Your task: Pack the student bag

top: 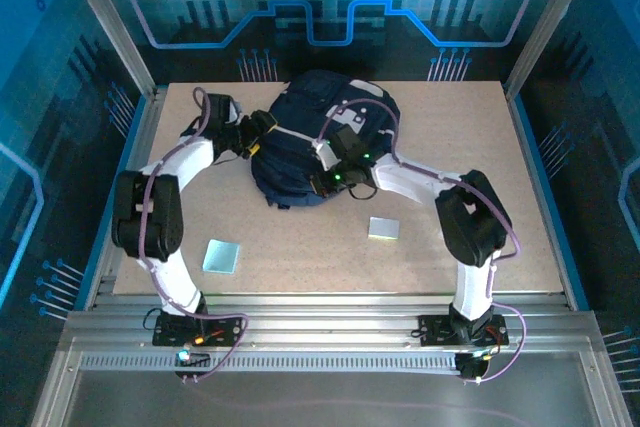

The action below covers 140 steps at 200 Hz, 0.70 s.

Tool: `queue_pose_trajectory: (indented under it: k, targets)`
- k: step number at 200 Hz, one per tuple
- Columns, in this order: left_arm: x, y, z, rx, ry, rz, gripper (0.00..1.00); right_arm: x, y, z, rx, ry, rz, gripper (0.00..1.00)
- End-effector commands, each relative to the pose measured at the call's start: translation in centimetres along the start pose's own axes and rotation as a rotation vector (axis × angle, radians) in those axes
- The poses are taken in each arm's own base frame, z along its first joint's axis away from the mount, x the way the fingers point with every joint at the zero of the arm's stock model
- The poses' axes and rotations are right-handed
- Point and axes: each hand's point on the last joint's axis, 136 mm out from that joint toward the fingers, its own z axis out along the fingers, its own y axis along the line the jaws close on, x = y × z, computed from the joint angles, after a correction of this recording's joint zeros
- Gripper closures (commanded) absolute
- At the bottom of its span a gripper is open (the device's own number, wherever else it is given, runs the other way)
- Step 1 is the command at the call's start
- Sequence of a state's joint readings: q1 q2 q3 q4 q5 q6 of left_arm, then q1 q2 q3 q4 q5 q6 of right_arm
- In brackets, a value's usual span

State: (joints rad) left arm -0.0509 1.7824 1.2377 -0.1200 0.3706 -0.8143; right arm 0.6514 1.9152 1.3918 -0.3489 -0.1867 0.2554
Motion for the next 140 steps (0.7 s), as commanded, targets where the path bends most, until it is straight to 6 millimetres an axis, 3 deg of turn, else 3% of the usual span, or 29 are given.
queue_pose_trajectory:
  k: [1,46,72,94,116,140]
  targets:
    - [1.2,-1.5,-2.8,0.056,-0.034,-0.019,0.22,-3.8,2.6,0.3,-0.081,-0.076,-0.035,1.00]
    - [5.8,0.1,-3.6,0.072,-0.022,-0.140,0.14,-4.3,3.4,1.0,-0.112,-0.068,-0.027,1.00]
    - [7.8,0.1,-1.8,0.065,-0.010,-0.174,0.14,-3.2,4.5,1.0,-0.155,-0.054,-0.019,1.00]
    - [8.4,0.6,0.1,0.043,-0.009,-0.189,0.17,-2.1,5.1,0.7,-0.199,-0.039,0.008,1.00]
    - [8.2,1.7,1.9,0.010,-0.030,-0.193,0.30,-0.6,5.4,0.2,-0.209,-0.027,0.004,1.00]
    - [7.9,2.6,3.5,0.008,-0.033,-0.212,0.64,1.6,4.3,0.0,-0.156,0.015,-0.008,1.00]
